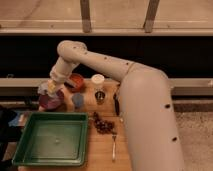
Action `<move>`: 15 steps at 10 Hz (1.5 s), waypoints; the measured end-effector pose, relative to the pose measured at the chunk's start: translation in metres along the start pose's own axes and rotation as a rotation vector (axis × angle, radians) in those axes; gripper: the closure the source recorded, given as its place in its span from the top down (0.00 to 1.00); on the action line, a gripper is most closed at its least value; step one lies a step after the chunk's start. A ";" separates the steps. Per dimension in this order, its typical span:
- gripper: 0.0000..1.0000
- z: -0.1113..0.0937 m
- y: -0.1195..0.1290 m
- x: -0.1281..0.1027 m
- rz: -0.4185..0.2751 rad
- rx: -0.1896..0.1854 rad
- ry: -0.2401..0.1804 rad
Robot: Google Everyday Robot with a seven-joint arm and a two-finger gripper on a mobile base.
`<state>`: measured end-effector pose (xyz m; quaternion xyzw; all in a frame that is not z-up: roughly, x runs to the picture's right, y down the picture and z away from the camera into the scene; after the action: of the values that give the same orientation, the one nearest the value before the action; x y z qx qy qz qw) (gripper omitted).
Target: Place towel in purple bowl
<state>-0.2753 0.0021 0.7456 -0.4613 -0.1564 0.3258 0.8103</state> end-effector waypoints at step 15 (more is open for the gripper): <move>0.62 0.039 -0.053 -0.014 0.050 0.006 0.047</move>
<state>-0.2869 -0.0011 0.8116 -0.4700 -0.1248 0.3354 0.8069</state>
